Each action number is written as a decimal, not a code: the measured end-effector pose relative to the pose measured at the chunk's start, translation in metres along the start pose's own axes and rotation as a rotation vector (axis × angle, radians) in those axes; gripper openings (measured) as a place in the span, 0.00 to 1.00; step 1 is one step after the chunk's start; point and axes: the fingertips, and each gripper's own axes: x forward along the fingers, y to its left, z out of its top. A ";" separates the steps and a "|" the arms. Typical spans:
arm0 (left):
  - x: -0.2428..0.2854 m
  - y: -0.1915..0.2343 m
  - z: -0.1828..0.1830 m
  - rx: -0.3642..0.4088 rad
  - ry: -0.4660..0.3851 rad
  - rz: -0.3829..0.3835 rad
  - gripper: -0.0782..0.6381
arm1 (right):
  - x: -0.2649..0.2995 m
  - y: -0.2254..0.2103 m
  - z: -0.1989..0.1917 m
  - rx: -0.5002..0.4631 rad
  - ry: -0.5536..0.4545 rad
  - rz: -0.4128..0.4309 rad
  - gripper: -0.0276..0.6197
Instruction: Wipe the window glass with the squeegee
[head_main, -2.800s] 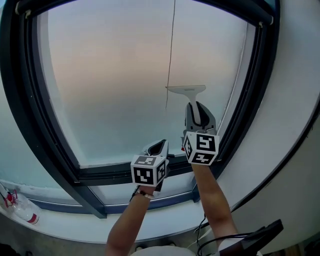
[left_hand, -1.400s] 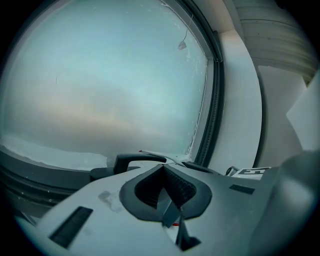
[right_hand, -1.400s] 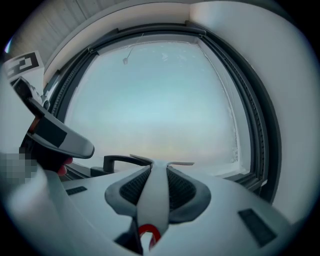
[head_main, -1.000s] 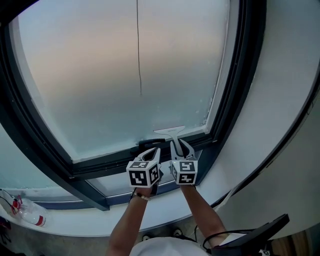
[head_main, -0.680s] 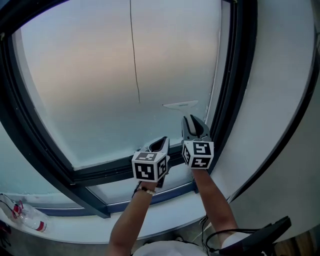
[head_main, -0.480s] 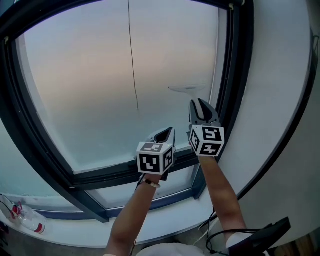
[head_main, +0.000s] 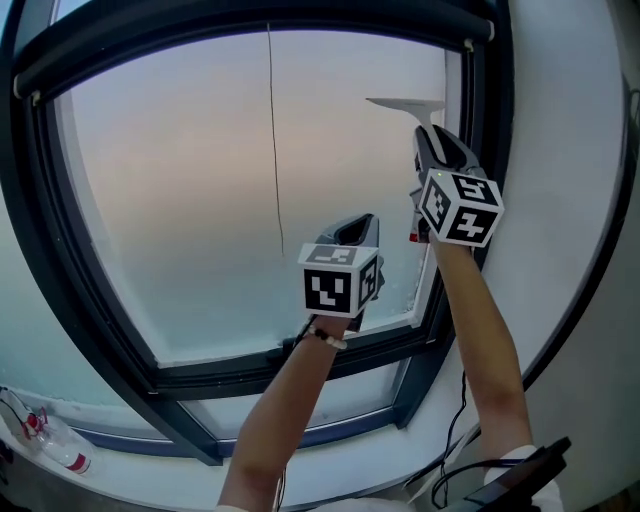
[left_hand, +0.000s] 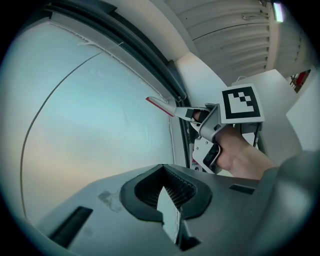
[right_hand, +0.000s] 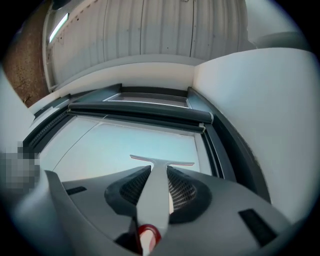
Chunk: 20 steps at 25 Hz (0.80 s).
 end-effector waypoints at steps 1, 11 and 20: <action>0.003 0.001 0.008 0.007 -0.010 0.001 0.11 | 0.007 -0.003 0.007 0.005 -0.010 -0.002 0.18; 0.018 0.014 0.021 0.008 -0.023 -0.003 0.11 | 0.060 -0.017 0.041 0.018 -0.075 -0.011 0.18; 0.014 0.027 -0.004 -0.009 0.007 -0.001 0.11 | 0.074 -0.013 0.038 0.011 -0.062 -0.007 0.18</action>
